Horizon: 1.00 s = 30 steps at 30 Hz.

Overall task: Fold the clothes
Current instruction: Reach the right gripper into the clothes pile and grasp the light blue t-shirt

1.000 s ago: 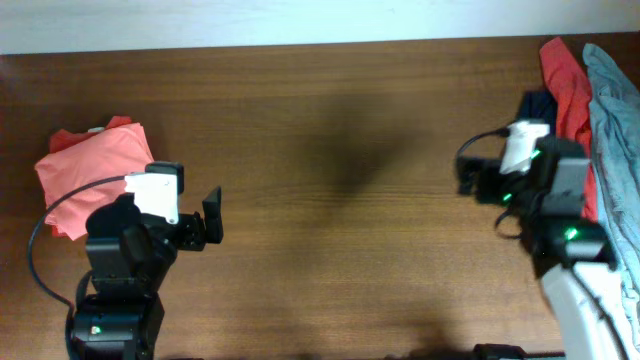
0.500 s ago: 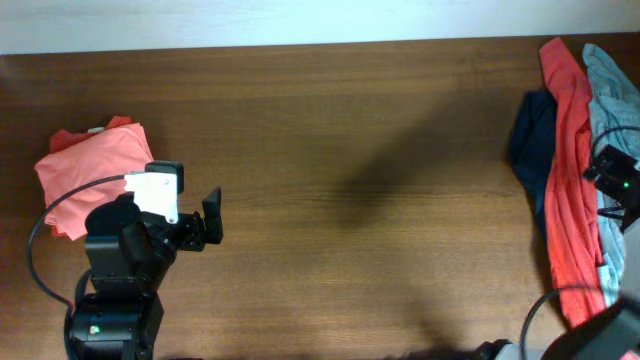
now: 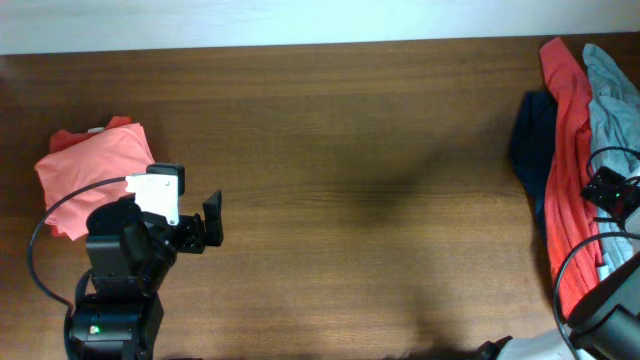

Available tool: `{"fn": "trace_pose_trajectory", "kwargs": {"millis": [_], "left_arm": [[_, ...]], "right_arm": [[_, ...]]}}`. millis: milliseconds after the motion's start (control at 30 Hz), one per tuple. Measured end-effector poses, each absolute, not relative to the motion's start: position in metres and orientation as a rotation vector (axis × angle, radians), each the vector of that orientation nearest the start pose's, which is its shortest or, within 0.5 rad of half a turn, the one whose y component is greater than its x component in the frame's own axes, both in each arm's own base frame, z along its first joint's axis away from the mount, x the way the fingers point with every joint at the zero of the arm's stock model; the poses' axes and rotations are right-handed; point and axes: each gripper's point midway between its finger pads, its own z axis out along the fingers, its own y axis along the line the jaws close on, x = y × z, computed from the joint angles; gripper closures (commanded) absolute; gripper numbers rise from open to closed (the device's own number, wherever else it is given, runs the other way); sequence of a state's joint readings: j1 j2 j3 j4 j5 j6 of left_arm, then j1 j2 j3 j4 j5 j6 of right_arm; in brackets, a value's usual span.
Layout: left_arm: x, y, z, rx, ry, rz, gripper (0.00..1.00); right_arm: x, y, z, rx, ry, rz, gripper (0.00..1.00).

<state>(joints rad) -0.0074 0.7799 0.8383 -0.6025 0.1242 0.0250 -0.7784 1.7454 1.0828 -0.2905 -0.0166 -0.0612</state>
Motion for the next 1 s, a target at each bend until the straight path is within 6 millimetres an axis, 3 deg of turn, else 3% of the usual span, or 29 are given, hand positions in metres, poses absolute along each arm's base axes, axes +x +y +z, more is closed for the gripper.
{"fn": "trace_pose_trajectory", "kwargs": {"millis": [133,300,367,500,733,867,1000], "left_arm": [[0.282,-0.023,0.247,0.108,2.110,-0.121,0.01],[0.282,-0.023,0.247,0.108,2.110,-0.121,0.01],[0.282,-0.023,0.247,0.108,2.110,-0.121,0.01],[0.282,-0.023,0.247,0.108,2.110,-0.121,0.01],[0.282,-0.023,0.247,0.108,2.110,-0.121,0.01],[0.282,-0.023,0.247,0.108,2.110,-0.121,0.01],[0.283,-0.023,0.247,0.108,2.110,-0.121,0.01]], "right_arm": [[0.314,-0.311,0.059,0.895,2.405,-0.325,0.27],[0.316,-0.315,0.057,0.893,2.395,-0.344,0.77],[0.314,-0.316,0.057,0.892,2.398,-0.357,0.87],[0.313,-0.317,0.057,0.895,2.401,-0.370,0.96],[0.313,-0.314,0.059,0.888,2.409,-0.369,0.96],[0.322,-0.302,0.078,0.836,2.393,-0.370,0.96],[0.341,-0.272,0.111,0.725,2.365,-0.361,0.96]]}}
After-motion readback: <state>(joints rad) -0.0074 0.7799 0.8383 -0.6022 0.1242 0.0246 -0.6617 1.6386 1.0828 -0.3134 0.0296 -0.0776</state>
